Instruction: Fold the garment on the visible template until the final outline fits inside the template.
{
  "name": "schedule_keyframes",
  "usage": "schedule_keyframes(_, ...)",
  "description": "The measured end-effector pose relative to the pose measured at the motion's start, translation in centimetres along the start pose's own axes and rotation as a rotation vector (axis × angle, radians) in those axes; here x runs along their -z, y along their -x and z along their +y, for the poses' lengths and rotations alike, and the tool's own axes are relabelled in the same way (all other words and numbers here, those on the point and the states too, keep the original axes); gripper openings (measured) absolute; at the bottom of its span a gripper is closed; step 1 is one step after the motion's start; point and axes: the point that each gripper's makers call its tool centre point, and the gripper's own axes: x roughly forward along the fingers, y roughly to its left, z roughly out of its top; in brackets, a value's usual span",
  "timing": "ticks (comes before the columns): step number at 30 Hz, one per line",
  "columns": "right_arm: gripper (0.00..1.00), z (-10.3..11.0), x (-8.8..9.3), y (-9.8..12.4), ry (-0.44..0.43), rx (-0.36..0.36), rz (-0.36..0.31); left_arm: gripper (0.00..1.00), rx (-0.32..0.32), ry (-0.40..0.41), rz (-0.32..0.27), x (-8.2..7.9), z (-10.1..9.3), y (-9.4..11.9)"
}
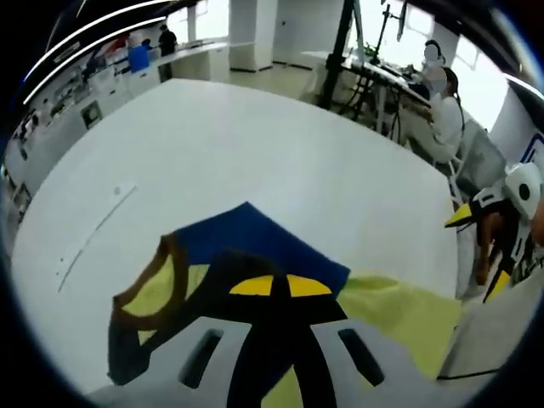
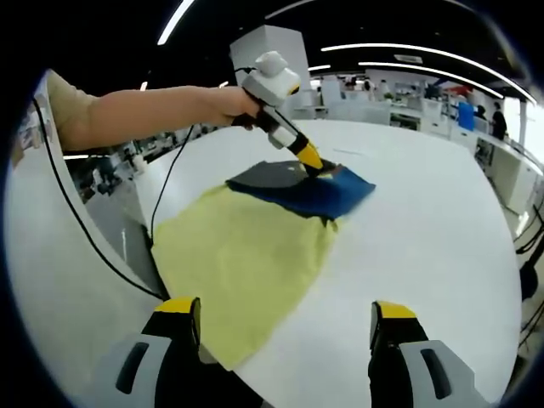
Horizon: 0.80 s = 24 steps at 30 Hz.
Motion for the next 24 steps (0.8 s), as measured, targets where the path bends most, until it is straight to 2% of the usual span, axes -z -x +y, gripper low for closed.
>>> schedule_keyframes(15, 0.81, -0.2, 0.0, 0.0, -0.006, 0.003, -0.004, 0.01, 0.019, -0.012, 0.010, -0.5, -0.8, -1.2)
schedule_keyframes(18, 0.81, -0.2, 0.0, -0.1, -0.004, 0.002, -0.003, 0.07, 0.037, 0.010, -0.026, -1.1, -1.3, -1.0)
schedule_keyframes(22, 0.81, -0.3, -0.3, -0.2, 0.000, 0.001, -0.004, 0.28, 0.015, -0.008, -0.047, -1.5, -1.0, -0.7)
schedule_keyframes(24, 0.81, -0.3, -0.4, -0.2, 0.003, 0.001, -0.005, 0.31, 0.016, -0.016, -0.049, -1.5, -0.8, -0.5)
